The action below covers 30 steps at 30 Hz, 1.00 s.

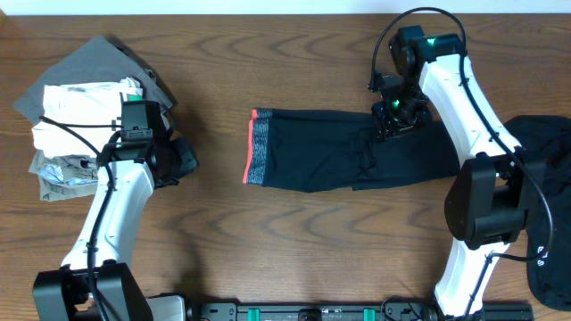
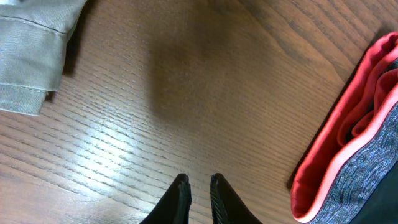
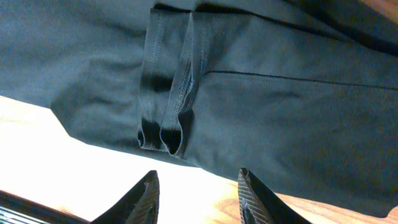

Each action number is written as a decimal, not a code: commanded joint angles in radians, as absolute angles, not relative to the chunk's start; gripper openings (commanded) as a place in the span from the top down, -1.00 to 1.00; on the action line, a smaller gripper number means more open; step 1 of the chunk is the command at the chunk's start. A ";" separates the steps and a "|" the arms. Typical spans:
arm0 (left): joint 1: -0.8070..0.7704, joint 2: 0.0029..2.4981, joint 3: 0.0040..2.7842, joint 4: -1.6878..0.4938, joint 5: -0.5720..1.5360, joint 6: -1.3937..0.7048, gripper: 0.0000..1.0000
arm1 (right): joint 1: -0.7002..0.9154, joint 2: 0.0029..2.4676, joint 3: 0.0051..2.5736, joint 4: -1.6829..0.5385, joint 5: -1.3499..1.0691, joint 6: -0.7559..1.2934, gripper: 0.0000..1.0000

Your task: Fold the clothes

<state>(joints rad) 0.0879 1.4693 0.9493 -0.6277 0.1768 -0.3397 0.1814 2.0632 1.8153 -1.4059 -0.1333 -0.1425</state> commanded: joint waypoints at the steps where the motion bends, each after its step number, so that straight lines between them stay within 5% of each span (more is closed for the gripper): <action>1: 0.087 1.459 0.962 -0.631 0.173 -0.330 0.69 | 0.190 2.060 1.811 -1.402 -0.131 -0.147 0.21; 4: 0.086 1.459 0.962 -0.622 0.186 -0.316 0.51 | 0.190 2.060 1.811 -1.402 -0.131 -0.147 0.21; 9: 0.053 1.475 0.962 -0.557 0.318 -0.231 -0.31 | 0.188 2.060 1.811 -1.389 -0.131 -0.142 0.18; 12: 0.020 1.511 0.962 -0.534 0.353 -0.212 -0.56 | 0.188 2.060 1.811 -1.385 -0.131 -0.128 0.17; 30: -0.058 1.828 0.962 -0.282 0.700 -0.180 -0.74 | 0.188 2.060 1.811 -1.381 -0.131 -0.128 0.17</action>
